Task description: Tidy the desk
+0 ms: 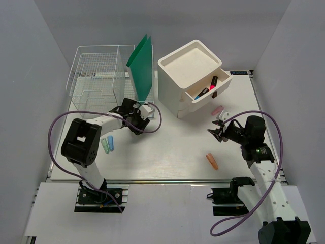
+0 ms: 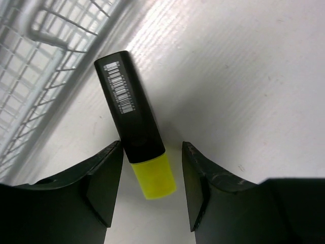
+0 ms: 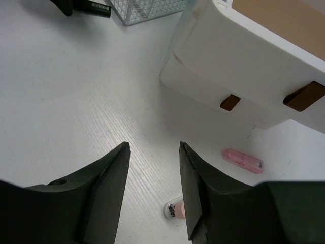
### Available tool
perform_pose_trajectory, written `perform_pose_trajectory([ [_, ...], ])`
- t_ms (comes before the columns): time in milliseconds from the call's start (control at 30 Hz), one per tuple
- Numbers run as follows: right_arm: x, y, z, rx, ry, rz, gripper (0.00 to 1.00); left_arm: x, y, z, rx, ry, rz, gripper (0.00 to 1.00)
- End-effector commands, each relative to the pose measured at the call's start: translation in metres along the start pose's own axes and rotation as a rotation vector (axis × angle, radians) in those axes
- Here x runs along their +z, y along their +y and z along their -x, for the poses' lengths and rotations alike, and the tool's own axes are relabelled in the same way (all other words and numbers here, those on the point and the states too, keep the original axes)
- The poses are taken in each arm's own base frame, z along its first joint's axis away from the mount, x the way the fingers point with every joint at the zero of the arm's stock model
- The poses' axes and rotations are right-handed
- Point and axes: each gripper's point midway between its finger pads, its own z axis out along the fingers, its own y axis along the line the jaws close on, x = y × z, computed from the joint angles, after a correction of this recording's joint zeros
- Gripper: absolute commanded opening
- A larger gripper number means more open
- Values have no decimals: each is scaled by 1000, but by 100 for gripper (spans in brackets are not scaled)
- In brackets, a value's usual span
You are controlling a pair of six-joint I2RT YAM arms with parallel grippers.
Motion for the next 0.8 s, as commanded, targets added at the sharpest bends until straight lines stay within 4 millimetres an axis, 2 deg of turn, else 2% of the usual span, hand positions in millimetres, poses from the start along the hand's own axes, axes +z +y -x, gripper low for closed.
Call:
perform_pose_trajectory([
  [0, -2, -1, 6, -27, -25, 0, 50, -3, -31, -29, -46, 103, -69, 60],
  [133, -2, -2, 6, -27, -22, -6, 49, 6, -48, -47, -53, 200, -78, 60],
  [233, -2, -1, 6, -28, -25, -2, 49, 13, -51, -52, -68, 254, -43, 59],
  [267, -2, -2, 6, -28, -24, -5, 49, 14, -45, -55, -78, 276, -11, 58],
  [433, -5, -4, 8, -25, -28, -18, 47, 20, -43, -50, -141, 323, 53, 50],
  [533, -6, -9, 11, -5, -33, -45, 45, 17, -49, -46, -130, 313, 55, 41],
  [667, -8, -14, 14, 18, -35, -70, 35, 9, -68, -50, -81, 336, 21, 26],
  [733, -9, -18, 15, 29, -34, -90, 26, 3, -75, -51, -64, 336, 14, 18],
  [767, -10, -21, 17, 41, -39, -103, 18, 2, -81, -50, -53, 335, 9, 16],
])
